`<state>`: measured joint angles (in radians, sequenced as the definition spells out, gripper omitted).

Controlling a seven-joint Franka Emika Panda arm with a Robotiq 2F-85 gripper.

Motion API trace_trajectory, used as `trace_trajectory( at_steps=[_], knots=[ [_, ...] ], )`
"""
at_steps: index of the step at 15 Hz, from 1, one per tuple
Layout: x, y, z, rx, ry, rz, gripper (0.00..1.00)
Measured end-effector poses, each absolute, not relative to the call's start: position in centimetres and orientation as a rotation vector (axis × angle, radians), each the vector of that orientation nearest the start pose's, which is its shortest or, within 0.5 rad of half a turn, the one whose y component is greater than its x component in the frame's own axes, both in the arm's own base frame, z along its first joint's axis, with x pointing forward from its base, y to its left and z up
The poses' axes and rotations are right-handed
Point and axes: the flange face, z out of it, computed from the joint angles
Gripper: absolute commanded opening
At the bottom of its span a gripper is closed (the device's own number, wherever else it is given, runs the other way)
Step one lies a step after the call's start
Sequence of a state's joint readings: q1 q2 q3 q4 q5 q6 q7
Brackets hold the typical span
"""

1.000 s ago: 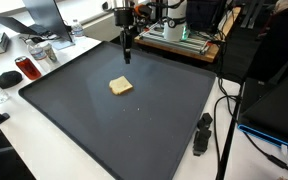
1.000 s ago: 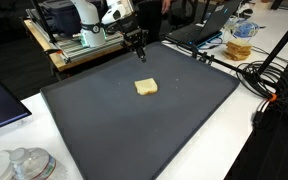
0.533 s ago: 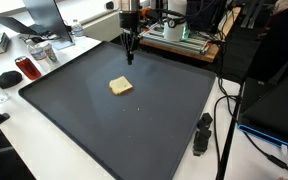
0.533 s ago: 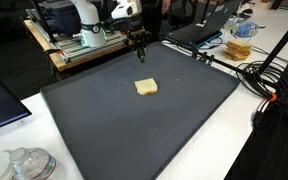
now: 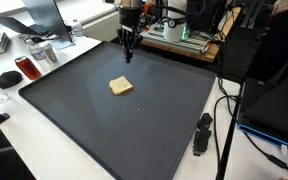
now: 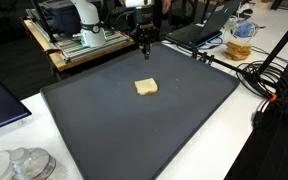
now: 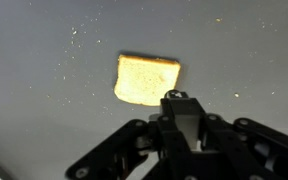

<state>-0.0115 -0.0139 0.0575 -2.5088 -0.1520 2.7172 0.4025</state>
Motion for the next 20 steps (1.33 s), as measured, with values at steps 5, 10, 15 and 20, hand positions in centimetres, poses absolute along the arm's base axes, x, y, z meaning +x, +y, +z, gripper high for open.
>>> trace_trajectory(
  at_steps=[5,10,15,20],
  knots=[
    [50.3,5.2,31.3,-3.173,0.27,-0.269,0.05],
    [52.6,4.8,29.6,-3.192,0.277,-0.176,0.05],
    [54.7,2.8,26.8,-3.2,0.333,-0.119,0.05],
    [56.8,1.6,24.8,-3.203,0.367,-0.099,0.05]
  ],
)
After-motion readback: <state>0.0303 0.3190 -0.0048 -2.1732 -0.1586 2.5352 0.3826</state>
